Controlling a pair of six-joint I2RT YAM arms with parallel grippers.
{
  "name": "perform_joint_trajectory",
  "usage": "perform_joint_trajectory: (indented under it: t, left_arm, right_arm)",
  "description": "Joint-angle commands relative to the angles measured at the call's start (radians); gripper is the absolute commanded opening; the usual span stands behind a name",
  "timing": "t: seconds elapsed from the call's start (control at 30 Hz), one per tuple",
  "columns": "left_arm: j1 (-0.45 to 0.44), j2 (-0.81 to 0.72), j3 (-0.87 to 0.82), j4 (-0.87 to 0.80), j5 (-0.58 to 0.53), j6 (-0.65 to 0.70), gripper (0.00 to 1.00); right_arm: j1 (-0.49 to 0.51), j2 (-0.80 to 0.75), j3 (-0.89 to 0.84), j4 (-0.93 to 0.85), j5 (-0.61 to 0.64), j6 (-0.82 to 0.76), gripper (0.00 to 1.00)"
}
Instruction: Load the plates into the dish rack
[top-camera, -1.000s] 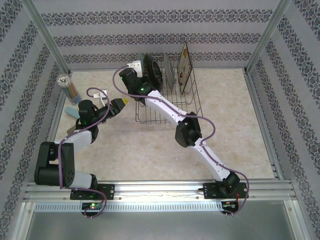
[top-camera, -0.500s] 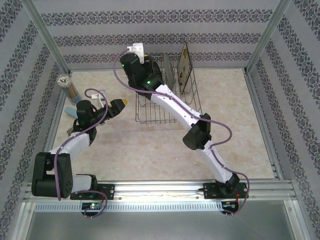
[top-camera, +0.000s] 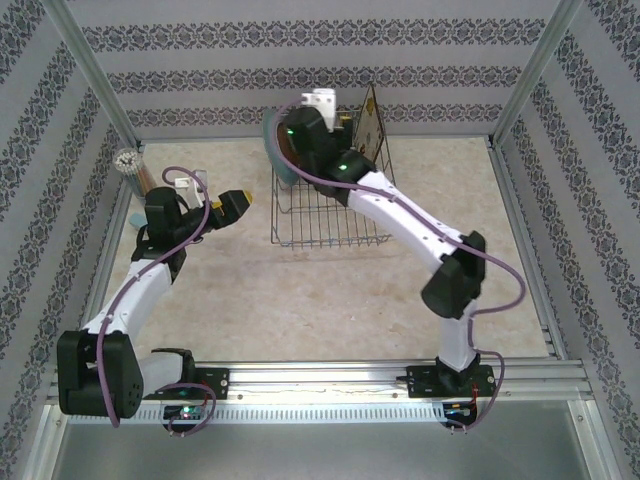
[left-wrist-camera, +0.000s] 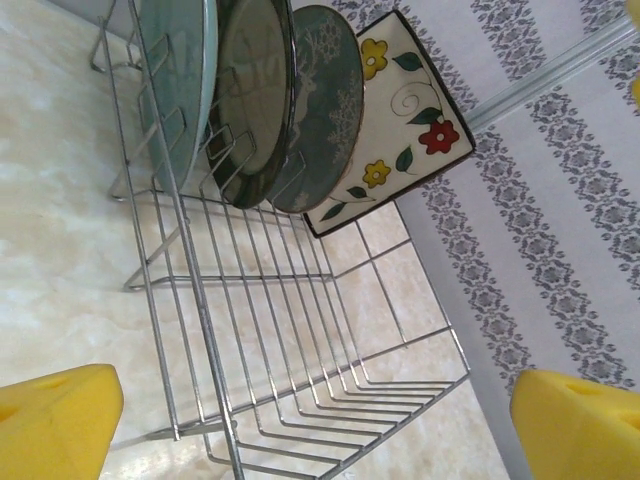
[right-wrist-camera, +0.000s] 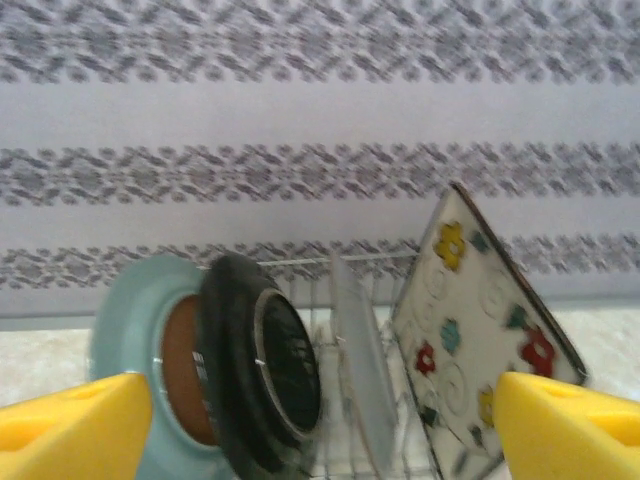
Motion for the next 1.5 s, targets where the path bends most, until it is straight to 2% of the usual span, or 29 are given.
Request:
perform_joint_trajectory:
  t: [0.0,0.27,0.37,0.47,0.57,0.7,0.77,0.9,1.03,1.1,1.2,1.27,1.37,1.47]
  left_arm:
    - [0.005,-0.042,0.072,-0.17,-0.07,0.112,1.0]
    - [0.004,-0.099,0.137,-0.34,-0.237,0.193,1.0]
    - [0.006,-0.111,0.152,-0.389,-0.289,0.221,1.0]
    - [0.005,-0.097,0.197,-0.501,-0.393,0.24,1.0]
    - [0.005,-0.078,0.231,-0.565,-0.412,0.282,1.0]
    - [0.005,-0.095,0.212,-0.568,-0.507,0.305,1.0]
    - [0.005,-0.127,0.156,-0.511,-0.549,0.293,1.0]
    - [0.005,-0.233,-0.016,-0.276,-0.618,0.305,1.0]
    - [0.004,-0.27,-0.098,-0.182,-0.655,0.411,1.0]
    - [0.005,-0.265,-0.106,-0.18,-0.677,0.421,1.0]
    - [0.004,-0.252,-0.141,-0.129,-0.705,0.429,1.0]
    - [0.002,-0.238,-0.19,-0.047,-0.73,0.431,1.0]
    - [0.001,-0.209,-0.265,0.099,-0.781,0.442,1.0]
    - [-0.001,-0.158,-0.303,0.182,-0.821,0.474,1.0]
  right_arm:
    - [-0.044,-0.151,-0.174,0.095,-0.021,0.061,0.98]
    - [-0.149,-0.432,-0.538,0.113,0.021,0.142,0.98]
    - [-0.17,-0.535,-0.662,0.143,0.024,0.098,0.98]
    - [-0.223,-0.618,-0.759,0.143,-0.031,0.114,0.98]
    - [-0.289,-0.687,-0.85,0.157,-0.144,0.126,0.98]
    - [-0.348,-0.746,-0.944,0.16,-0.155,0.138,0.98]
    - [-0.368,-0.763,-0.983,0.179,-0.145,0.084,0.98]
    - [-0.387,-0.786,-1.061,0.248,-0.107,-0.046,0.98]
    - [-0.435,-0.841,-1.171,0.329,-0.067,-0.008,0.98]
    - [-0.469,-0.881,-1.239,0.396,-0.09,0.016,0.98]
    - [-0.523,-0.925,-1.321,0.485,-0.188,-0.018,0.98]
    - [-0.554,-0.918,-1.327,0.466,-0.255,-0.093,0.98]
    - [-0.562,-0.87,-1.331,0.464,-0.29,-0.249,0.98]
    - [-0.572,-0.84,-1.367,0.52,-0.329,-0.298,0.98]
